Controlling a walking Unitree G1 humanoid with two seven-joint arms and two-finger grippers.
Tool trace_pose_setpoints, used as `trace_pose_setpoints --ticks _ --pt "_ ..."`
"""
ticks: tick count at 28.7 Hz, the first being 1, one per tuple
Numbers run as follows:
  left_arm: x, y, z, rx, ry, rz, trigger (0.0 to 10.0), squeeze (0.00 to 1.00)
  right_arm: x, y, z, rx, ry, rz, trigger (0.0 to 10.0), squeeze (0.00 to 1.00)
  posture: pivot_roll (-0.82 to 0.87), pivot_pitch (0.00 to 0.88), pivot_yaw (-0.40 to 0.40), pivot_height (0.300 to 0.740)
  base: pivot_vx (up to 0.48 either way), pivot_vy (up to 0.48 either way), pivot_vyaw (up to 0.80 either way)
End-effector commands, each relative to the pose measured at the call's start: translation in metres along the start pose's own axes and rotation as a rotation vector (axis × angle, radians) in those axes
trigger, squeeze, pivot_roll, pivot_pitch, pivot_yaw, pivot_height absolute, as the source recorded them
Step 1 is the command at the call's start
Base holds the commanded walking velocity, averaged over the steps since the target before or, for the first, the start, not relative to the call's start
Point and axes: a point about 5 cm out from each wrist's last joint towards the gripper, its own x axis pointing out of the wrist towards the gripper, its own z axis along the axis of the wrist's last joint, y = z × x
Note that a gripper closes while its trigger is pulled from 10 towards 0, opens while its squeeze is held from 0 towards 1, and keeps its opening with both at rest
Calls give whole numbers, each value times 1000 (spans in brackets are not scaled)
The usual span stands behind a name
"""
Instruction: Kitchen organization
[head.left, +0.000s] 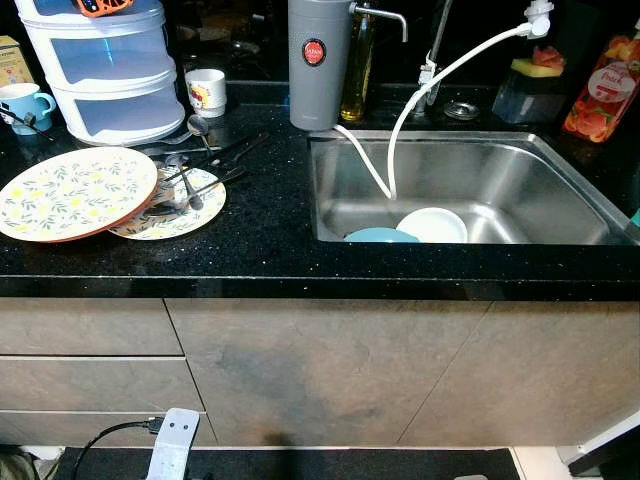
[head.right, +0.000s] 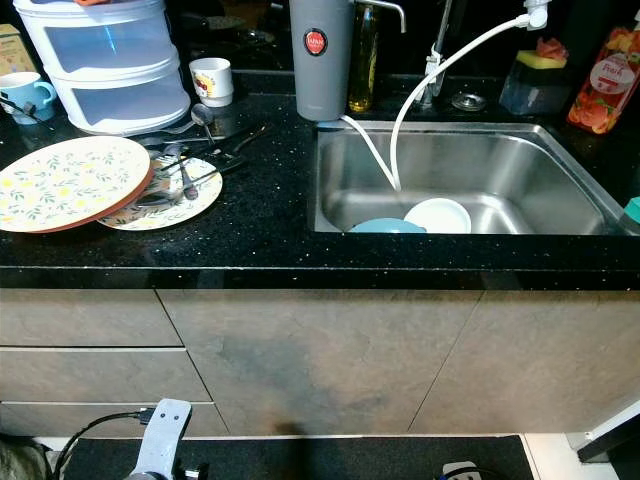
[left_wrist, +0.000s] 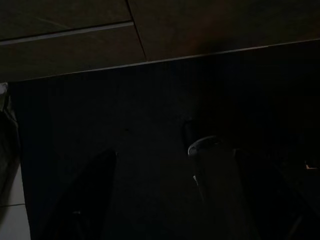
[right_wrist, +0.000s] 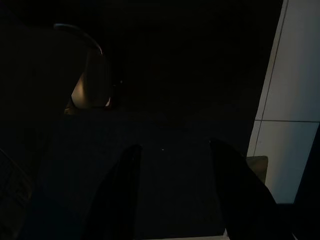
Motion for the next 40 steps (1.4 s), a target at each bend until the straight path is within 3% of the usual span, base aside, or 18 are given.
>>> trace_pose_setpoints --ticks 1,40 --pt "1 -4 -2 -1 13 -6 10000 0 0 1 -1 5 10 2 10000 0 -68 0 -14 740 0 0 0" --pt "1 -6 -1 0 11 -9 10000 0 0 -1 0 -28 15 3 10000 0 -66 0 -26 740 0 0 0"
